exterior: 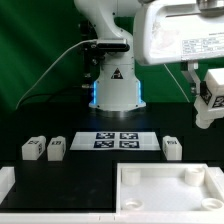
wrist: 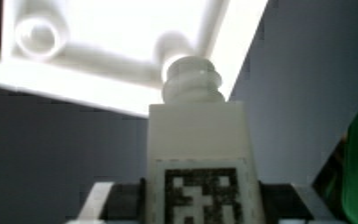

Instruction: Assemble one leg

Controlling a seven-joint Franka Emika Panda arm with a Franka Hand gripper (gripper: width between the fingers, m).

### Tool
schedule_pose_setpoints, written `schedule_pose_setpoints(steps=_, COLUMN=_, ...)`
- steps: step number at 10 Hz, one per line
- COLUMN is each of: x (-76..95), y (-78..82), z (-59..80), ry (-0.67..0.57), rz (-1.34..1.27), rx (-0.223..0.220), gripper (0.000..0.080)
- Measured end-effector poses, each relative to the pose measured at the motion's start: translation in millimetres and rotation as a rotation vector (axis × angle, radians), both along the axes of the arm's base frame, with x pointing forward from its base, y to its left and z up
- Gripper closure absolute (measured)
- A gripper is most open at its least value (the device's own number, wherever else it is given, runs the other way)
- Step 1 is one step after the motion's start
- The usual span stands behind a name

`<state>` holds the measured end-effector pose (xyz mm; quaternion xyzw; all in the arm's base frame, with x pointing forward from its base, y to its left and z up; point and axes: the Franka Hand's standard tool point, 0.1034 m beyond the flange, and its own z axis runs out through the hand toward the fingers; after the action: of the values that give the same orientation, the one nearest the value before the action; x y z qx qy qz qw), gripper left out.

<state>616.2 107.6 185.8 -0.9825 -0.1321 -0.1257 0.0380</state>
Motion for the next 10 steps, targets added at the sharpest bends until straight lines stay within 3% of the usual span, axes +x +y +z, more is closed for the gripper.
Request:
schedule_pose_setpoints(steps=2, x=5.4, y=-6.0, z=-4.7, ry=-0.23, rz=-0.006, rx=0.023, gripper=0.0509)
schedule_pose_setpoints(steps=4, x=2.0, y=-17.2, z=-54.3, ry=-0.421, rz=-0.006, rx=0.026, gripper=0.0509)
schedule_pose_setpoints(steps=5, x=-3.6, y=-10.2, z=-72.9, ry=-0.396, rz=-0.001, rx=0.032, gripper=0.0509)
schedule_pose_setpoints(steps=10, x=-10.4, y=14.6, z=-92.7, ry=-0.331, rz=0.036, rx=0.042, gripper=0.0509)
